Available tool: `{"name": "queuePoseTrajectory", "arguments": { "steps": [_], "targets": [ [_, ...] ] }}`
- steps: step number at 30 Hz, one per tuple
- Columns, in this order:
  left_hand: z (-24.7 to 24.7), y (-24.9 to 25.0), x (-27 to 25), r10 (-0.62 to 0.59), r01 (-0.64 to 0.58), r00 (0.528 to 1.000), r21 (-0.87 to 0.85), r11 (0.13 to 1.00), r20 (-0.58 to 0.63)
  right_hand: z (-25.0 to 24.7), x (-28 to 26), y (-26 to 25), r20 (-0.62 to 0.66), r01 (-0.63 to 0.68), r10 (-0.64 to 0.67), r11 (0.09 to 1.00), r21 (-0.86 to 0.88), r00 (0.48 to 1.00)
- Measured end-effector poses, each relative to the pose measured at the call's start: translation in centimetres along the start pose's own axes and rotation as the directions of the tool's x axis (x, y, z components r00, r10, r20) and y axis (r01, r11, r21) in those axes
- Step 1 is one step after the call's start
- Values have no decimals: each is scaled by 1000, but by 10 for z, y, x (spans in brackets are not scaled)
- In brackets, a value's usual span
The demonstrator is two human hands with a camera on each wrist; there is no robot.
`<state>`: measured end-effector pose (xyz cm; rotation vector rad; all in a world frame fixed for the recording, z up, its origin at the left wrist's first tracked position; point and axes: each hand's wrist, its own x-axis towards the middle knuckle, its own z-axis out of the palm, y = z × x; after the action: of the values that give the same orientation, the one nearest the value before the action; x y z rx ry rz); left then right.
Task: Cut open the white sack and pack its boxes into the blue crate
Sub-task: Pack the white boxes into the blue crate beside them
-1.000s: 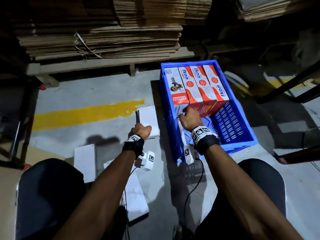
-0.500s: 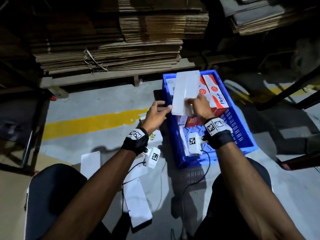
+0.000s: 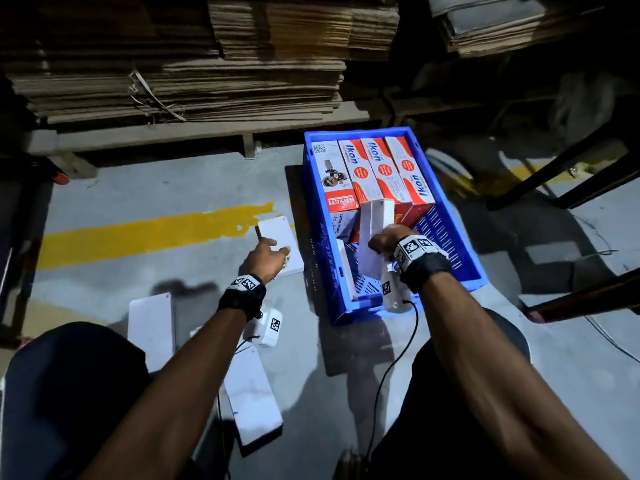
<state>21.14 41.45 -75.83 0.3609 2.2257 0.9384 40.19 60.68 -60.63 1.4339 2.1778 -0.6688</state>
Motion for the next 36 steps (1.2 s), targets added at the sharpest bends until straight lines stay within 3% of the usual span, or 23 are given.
{"name": "queuePoseTrajectory", "arguments": {
  "steps": [5,12,16,19,21,24,29,31,34,36],
  "targets": [
    [6,-23,9,-29,35,997,92,995,-69,15,6,12,-97,-82,79,996,-35,992],
    [21,-29,24,-8,25,994,156,987,-107,46,22,10,81,-26,37,990,-139,996],
    [28,-29,26,-20,39,991,141,989,-133,48,46,20,167,2,9,998,-65,986],
    [35,-26,29,-20,44,993,200,979,-121,47,51,20,99,-20,23,999,-38,995],
    [40,-27,32,-17,43,995,259,965,-101,46,49,18,31,-40,44,992,-123,999],
    [46,-25,39,-34,65,994,298,952,-108,46,47,15,57,-23,37,972,-232,998],
    [42,-23,46,-147,158,987,191,969,-70,53,41,-5,270,143,-64,948,-283,961],
    [39,-28,52,-184,185,983,105,977,-25,55,39,-12,282,154,-76,952,-265,956],
    [38,-39,59,-195,195,978,12,981,71,53,34,-14,210,122,-74,967,-225,975],
    [31,-39,52,-197,206,976,-103,973,93,49,28,-18,57,96,-87,976,-194,995]
  ]
}}
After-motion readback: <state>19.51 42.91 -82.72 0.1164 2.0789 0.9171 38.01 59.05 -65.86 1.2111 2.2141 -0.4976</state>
